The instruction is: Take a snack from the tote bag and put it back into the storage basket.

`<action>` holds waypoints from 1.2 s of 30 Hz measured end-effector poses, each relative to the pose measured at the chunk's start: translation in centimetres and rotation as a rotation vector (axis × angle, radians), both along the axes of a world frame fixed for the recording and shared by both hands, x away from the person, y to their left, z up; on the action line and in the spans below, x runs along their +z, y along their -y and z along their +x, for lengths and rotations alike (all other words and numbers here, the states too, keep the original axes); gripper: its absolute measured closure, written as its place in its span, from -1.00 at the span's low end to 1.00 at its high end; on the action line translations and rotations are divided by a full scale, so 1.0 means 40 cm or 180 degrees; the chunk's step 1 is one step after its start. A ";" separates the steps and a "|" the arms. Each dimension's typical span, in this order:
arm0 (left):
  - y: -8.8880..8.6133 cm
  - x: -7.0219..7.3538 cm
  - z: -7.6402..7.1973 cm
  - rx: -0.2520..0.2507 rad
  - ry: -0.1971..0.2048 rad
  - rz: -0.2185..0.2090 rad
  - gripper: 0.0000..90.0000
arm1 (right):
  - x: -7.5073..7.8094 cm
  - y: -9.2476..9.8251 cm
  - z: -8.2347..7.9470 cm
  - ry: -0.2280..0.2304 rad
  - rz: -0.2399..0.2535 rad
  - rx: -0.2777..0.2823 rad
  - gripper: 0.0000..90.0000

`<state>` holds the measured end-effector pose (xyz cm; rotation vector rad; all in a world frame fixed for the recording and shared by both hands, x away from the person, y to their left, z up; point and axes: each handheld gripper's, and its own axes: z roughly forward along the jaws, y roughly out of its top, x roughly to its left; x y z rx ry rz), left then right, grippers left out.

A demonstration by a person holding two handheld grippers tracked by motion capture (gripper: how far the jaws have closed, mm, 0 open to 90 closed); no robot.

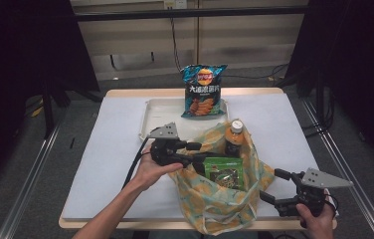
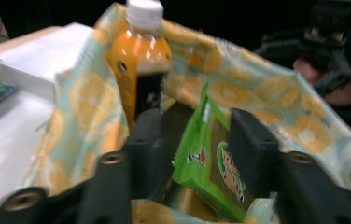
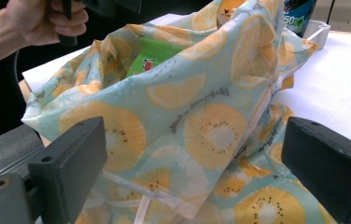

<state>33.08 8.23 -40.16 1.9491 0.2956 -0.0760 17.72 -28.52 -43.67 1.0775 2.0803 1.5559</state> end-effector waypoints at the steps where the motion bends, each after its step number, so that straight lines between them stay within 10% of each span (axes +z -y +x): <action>1: 0.008 -0.009 -0.001 -0.0031 -0.0007 0.0056 0.35 | 0.000 0.000 0.000 0.0000 -0.0004 0.0002 -0.87; 22: 0.069 -0.071 0.014 -0.0100 -0.0293 0.0336 -0.10 | -0.005 0.002 0.000 -0.0017 -0.0042 0.0048 -0.88; 36: 0.086 -0.074 -0.011 -0.0438 -0.0458 0.0273 0.13 | -0.004 0.002 -0.001 -0.0002 -0.0054 0.0028 -0.90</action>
